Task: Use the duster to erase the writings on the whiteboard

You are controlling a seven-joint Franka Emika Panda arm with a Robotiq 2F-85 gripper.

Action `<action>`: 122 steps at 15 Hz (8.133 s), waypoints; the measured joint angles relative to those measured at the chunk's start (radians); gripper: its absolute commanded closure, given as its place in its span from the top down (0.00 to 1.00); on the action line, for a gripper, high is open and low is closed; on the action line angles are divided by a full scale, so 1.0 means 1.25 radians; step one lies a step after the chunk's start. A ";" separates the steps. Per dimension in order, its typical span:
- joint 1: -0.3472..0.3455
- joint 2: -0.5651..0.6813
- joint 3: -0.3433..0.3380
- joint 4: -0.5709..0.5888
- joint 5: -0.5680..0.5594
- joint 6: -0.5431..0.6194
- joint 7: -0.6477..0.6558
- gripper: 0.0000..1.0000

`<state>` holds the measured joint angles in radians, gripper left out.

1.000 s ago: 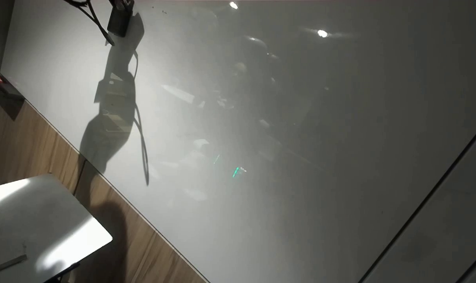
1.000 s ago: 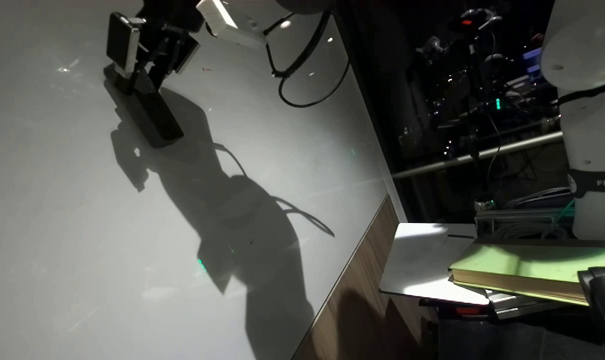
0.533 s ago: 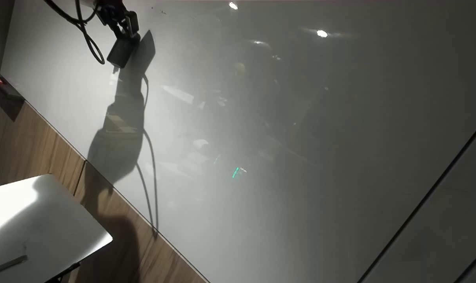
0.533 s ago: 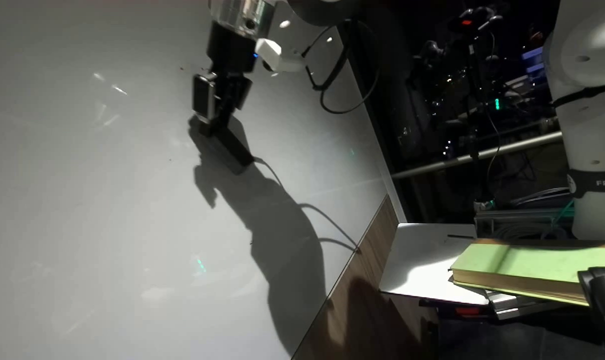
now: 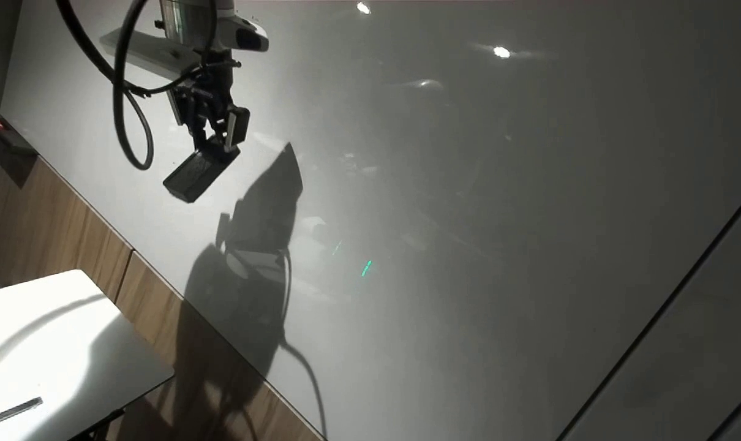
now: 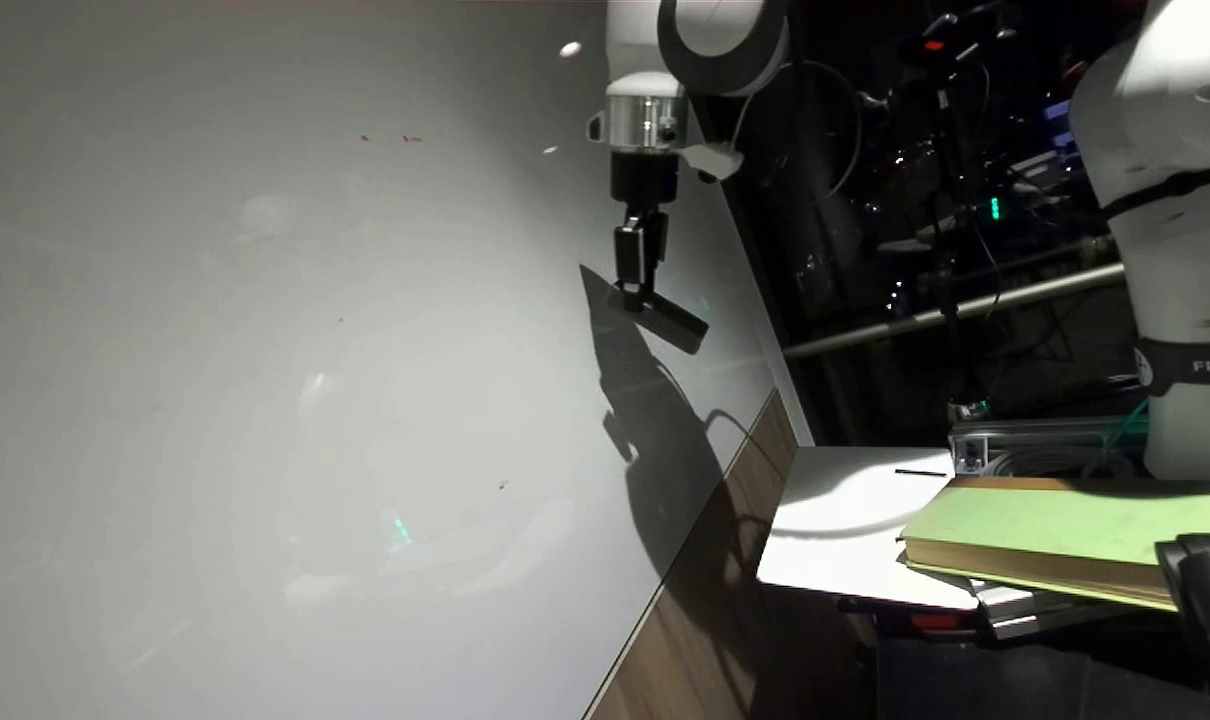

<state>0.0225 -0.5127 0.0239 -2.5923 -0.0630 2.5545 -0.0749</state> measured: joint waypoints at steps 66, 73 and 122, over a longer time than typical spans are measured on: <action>-0.009 0.128 0.287 0.355 -0.151 0.190 0.240 0.30; -0.028 0.069 0.229 0.295 -0.168 0.187 0.239 0.30; -0.111 0.442 0.081 -0.152 -0.468 0.217 0.394 0.94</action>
<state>-0.1157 0.0396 0.1256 -2.7820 -0.6481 2.8256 0.4175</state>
